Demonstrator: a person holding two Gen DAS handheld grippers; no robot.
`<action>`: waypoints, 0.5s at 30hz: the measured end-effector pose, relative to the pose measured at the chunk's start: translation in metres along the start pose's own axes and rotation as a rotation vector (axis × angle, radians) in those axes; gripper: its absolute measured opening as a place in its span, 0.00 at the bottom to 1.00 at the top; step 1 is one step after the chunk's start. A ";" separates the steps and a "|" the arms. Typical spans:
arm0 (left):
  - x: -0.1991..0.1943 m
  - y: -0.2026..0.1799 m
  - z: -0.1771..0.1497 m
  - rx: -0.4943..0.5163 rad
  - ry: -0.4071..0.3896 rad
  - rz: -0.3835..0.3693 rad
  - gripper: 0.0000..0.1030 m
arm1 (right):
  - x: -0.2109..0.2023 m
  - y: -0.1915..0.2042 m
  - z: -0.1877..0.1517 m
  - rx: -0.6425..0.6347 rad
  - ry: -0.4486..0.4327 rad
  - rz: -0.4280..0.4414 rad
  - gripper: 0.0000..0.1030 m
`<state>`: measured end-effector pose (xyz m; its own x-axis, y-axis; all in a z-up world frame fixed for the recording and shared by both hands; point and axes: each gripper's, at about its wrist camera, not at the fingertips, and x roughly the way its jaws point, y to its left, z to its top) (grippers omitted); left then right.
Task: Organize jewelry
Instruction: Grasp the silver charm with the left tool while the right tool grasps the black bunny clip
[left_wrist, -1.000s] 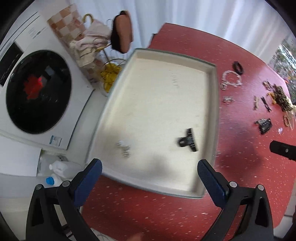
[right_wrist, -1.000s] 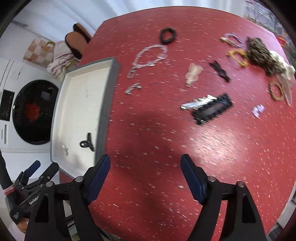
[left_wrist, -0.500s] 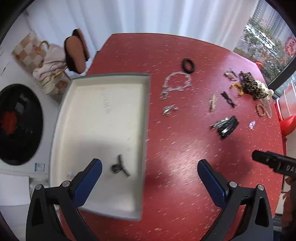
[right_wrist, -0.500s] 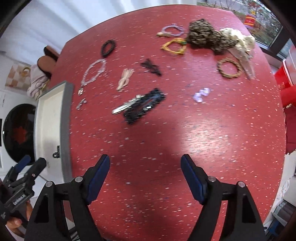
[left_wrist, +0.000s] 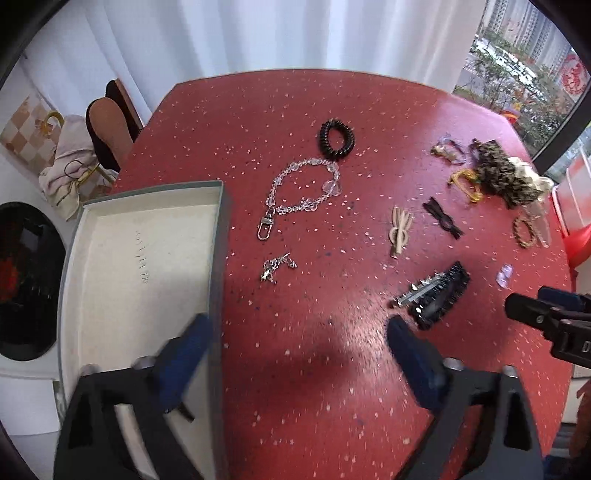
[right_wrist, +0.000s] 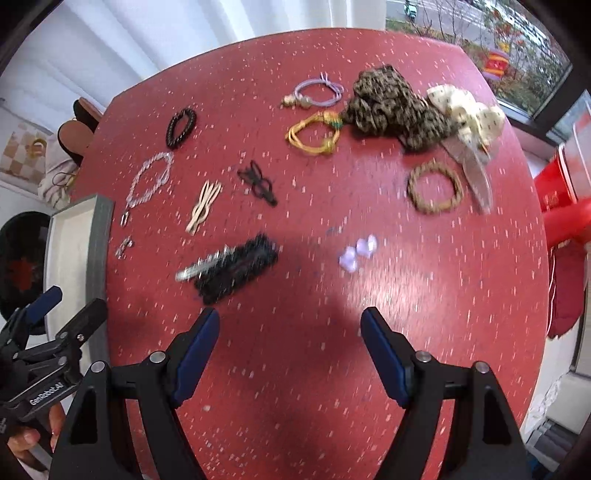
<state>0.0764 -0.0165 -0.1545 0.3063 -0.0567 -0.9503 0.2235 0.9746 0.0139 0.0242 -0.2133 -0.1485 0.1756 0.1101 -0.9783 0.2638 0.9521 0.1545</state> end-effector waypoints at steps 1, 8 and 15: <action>0.005 0.000 0.002 -0.005 0.006 0.007 0.89 | 0.003 0.000 0.004 -0.011 -0.001 -0.003 0.79; 0.033 -0.002 0.011 -0.004 0.003 0.078 0.89 | 0.023 0.007 0.031 -0.088 0.000 -0.026 0.79; 0.056 0.000 0.017 -0.008 0.020 0.117 0.89 | 0.045 0.019 0.053 -0.165 -0.003 -0.059 0.79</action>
<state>0.1089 -0.0236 -0.2022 0.3112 0.0618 -0.9483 0.1804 0.9759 0.1227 0.0873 -0.2058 -0.1823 0.1673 0.0520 -0.9845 0.1146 0.9908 0.0718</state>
